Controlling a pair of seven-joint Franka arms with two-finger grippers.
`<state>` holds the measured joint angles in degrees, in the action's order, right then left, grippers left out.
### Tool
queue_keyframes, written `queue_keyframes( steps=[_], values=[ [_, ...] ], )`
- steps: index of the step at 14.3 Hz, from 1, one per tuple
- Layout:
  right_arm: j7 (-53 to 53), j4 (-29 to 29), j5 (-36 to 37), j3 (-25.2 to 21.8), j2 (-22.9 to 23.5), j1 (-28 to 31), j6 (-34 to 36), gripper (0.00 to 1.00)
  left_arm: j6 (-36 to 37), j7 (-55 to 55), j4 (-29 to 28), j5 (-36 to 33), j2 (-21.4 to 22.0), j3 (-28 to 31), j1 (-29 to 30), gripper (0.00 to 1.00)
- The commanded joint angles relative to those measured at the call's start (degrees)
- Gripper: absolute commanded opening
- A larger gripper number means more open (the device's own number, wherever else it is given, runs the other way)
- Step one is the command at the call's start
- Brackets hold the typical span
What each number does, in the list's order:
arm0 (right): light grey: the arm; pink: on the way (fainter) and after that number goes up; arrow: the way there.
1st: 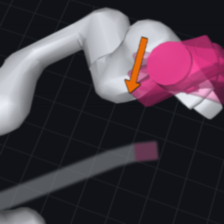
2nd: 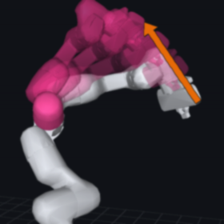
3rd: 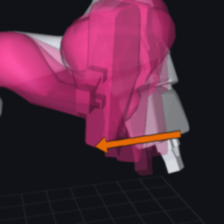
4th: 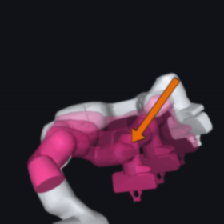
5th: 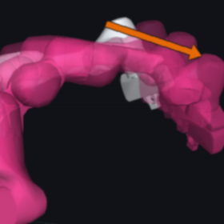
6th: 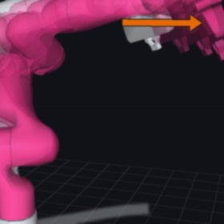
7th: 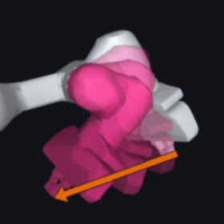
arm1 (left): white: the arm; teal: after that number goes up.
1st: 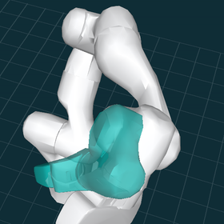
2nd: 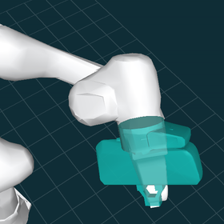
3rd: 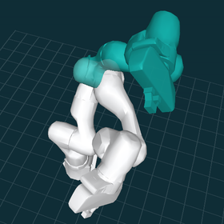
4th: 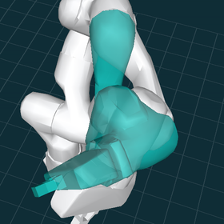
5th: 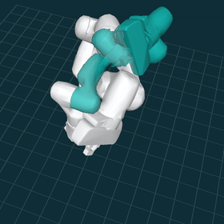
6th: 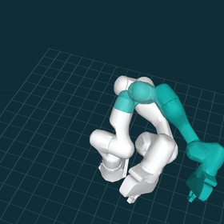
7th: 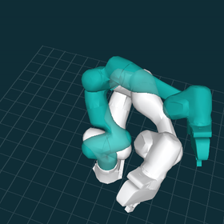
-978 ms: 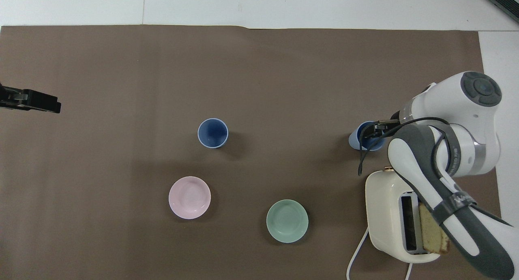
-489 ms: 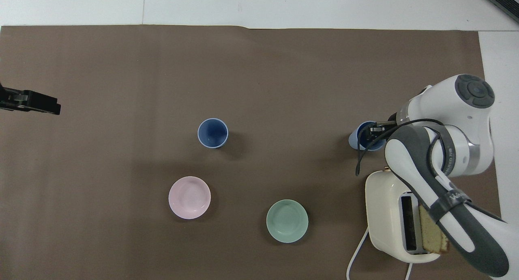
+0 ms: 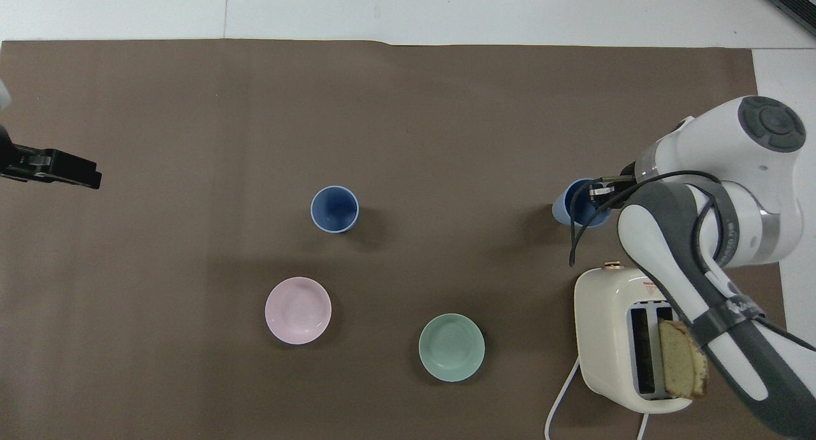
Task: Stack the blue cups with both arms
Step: 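Grasp the other blue cup with the right gripper, then carry the blue cup with the right gripper over the placed cup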
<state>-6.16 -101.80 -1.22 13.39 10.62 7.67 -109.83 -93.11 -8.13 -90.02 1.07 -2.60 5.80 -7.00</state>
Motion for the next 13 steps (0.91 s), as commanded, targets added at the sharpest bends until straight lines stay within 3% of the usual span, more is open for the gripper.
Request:
queue_keyframes(
  steps=[1,6,13],
  values=[
    [-5.96,4.93,0.42,0.49,0.8,-4.31,2.43,0.0,1.52,-0.48,1.08,-0.89,-0.12,-0.35,0.58,1.0],
    [-14.13,15.29,0.17,0.4,5.27,-12.93,5.94,0.0,1.52,-0.48,0.81,-0.89,-0.03,-0.35,0.58,1.0],
    [-29.33,26.11,0.25,0.32,10.9,-25.14,5.33,0.0,1.44,-0.48,0.55,-0.89,0.05,-0.35,0.58,1.0]
  ],
)
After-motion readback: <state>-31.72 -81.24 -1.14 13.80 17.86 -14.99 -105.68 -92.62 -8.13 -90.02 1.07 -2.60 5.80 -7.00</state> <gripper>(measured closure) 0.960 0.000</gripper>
